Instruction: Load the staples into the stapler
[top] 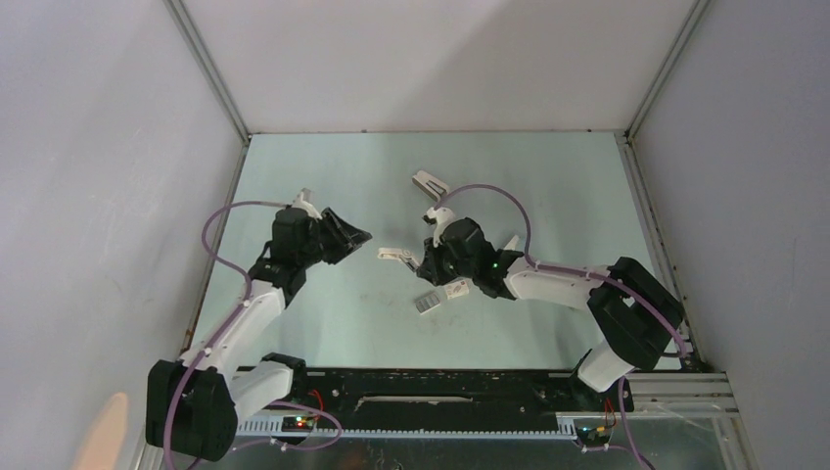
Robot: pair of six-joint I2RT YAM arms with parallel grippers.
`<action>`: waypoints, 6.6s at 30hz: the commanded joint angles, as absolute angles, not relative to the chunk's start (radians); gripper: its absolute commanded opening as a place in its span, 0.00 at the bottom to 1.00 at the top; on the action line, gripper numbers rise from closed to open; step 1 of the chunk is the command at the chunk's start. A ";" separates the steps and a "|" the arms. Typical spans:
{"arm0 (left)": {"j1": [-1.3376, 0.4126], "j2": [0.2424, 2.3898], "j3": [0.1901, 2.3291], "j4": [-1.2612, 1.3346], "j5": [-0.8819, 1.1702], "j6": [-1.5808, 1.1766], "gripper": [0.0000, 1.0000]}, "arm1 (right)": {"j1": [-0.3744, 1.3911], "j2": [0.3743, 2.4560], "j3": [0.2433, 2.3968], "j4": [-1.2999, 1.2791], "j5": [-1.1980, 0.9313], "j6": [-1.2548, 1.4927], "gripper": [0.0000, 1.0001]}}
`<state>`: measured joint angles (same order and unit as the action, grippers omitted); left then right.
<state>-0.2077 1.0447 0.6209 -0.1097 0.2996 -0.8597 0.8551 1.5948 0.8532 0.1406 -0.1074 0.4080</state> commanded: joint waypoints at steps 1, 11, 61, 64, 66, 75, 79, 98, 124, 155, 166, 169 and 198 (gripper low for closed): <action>-0.198 1.010 0.603 -0.057 0.293 -0.831 0.50 | 0.824 1.590 0.883 0.086 -0.163 0.493 0.00; -0.333 0.905 0.536 -0.036 0.153 -0.863 0.82 | 0.763 1.688 0.955 0.036 -0.252 0.641 0.00; -0.540 1.223 0.536 -0.021 -0.146 -1.101 0.19 | 0.871 1.709 0.945 0.187 -0.208 0.616 0.17; -0.540 1.228 0.579 -0.144 -0.218 -1.074 0.19 | 0.865 1.649 0.945 0.106 -0.140 0.590 0.45; -0.540 1.251 0.614 -0.204 -0.261 -1.049 0.22 | 0.856 1.606 0.945 0.026 -0.050 0.568 0.55; -0.539 1.509 0.810 -0.341 -0.302 -0.984 0.22 | 0.741 1.412 0.855 -0.138 0.249 0.508 0.74; -0.539 1.602 0.864 -0.352 -0.284 -0.975 0.22 | 0.691 1.376 0.837 -0.164 0.287 0.497 0.75; -0.540 1.550 0.795 -0.318 -0.209 -0.968 0.70 | 0.586 1.368 0.815 -0.217 0.292 0.522 0.77; -0.540 0.994 0.609 -0.228 -0.174 -0.722 0.91 | 0.345 1.511 0.792 -0.295 0.019 0.656 0.48; -0.575 1.025 0.642 -0.126 -0.031 -0.704 0.91 | 0.469 1.584 0.782 -0.273 0.192 0.560 0.19; -0.635 1.129 0.693 -0.048 0.039 -0.724 0.91 | 0.624 1.435 0.821 -0.263 0.217 0.490 0.00; -0.650 1.173 0.713 -0.009 0.068 -0.744 0.91 | 0.680 1.399 0.833 -0.229 0.217 0.478 0.00; -0.757 1.445 0.891 -0.143 0.005 -0.764 0.47 | 0.952 1.481 0.981 -0.200 0.425 0.420 0.00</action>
